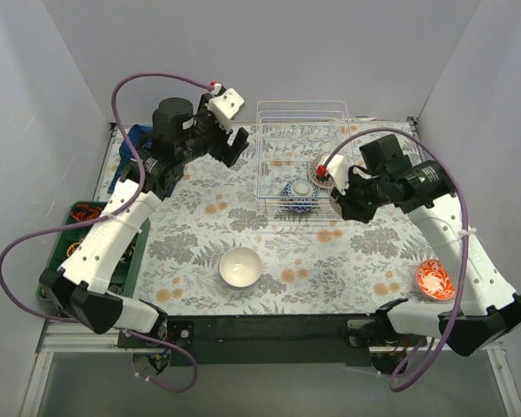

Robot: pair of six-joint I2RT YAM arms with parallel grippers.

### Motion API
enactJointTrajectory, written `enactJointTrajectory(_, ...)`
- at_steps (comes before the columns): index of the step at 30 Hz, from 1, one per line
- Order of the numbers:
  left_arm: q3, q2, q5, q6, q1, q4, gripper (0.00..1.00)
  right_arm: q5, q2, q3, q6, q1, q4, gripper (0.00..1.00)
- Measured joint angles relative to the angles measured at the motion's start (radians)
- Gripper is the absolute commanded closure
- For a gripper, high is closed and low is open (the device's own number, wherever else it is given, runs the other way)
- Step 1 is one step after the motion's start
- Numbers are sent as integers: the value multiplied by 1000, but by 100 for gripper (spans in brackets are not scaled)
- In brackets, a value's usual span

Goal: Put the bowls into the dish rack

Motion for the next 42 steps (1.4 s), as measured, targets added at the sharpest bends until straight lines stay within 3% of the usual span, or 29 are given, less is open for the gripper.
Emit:
enactJointTrajectory(9, 29, 250, -22, -103, 0, 100, 30, -467, 328, 227, 16, -77, 174, 99)
enactJointTrajectory(14, 29, 340, -74, -120, 0, 108, 35, -769, 583, 327, 257, -235, 375, 99)
enactJointTrajectory(18, 37, 371, -113, -113, 0, 130, 57, -895, 675, 243, 565, -320, 677, 99)
enactJointTrajectory(21, 44, 381, -117, -111, 0, 153, 99, -943, 670, 92, 835, -327, 958, 99)
enactJointTrajectory(25, 37, 381, -87, -120, 0, 206, 100, -975, 669, -21, 1009, -288, 1121, 99)
enactJointTrajectory(36, -72, 366, -7, -160, -29, 280, 100, -1088, 647, -140, 1275, -250, 1433, 99)
enactJointTrajectory(42, -105, 366, -2, -129, -29, 262, 100, -1131, 764, -145, 1480, -256, 1710, 99)
